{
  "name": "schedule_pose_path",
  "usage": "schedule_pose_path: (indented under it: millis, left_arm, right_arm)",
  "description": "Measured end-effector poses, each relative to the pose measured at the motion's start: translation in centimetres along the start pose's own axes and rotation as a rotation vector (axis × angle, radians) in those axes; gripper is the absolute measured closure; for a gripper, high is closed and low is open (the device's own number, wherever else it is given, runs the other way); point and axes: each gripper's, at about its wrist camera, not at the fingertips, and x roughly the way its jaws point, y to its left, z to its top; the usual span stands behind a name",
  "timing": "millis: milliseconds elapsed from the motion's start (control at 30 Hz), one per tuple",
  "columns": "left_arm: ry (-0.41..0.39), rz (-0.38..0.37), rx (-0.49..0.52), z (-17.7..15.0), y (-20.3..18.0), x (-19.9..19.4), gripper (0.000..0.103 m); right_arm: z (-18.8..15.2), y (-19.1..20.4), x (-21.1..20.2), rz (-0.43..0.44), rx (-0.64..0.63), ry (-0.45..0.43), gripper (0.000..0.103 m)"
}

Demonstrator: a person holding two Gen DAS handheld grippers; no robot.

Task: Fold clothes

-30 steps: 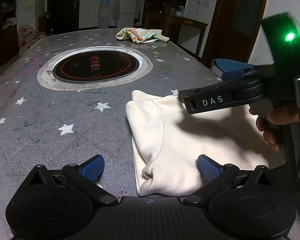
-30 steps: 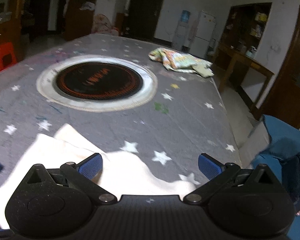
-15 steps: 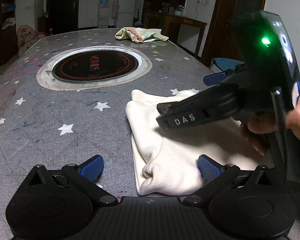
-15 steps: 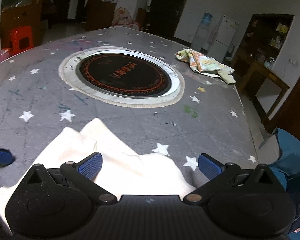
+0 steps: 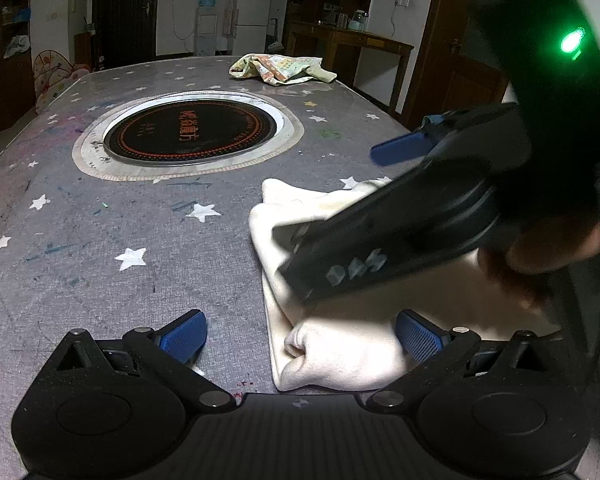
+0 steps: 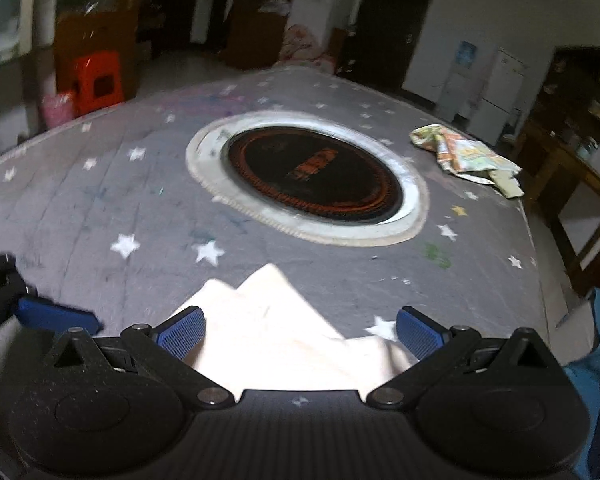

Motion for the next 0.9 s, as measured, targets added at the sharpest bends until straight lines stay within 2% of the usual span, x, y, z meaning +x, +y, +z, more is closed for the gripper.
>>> schedule_pose_path:
  millis: [367,900]
  left_arm:
    - [0.002,-0.002,0.003,0.0,-0.1,-0.1,0.0]
    - [0.002,-0.001,0.002,0.0,-0.1,-0.1,0.0]
  right_arm:
    - [0.4,1.1,0.9,-0.053,-0.016,0.047,0.0]
    - [0.8,2.0,0.6,-0.115,-0.052,0.047,0.0]
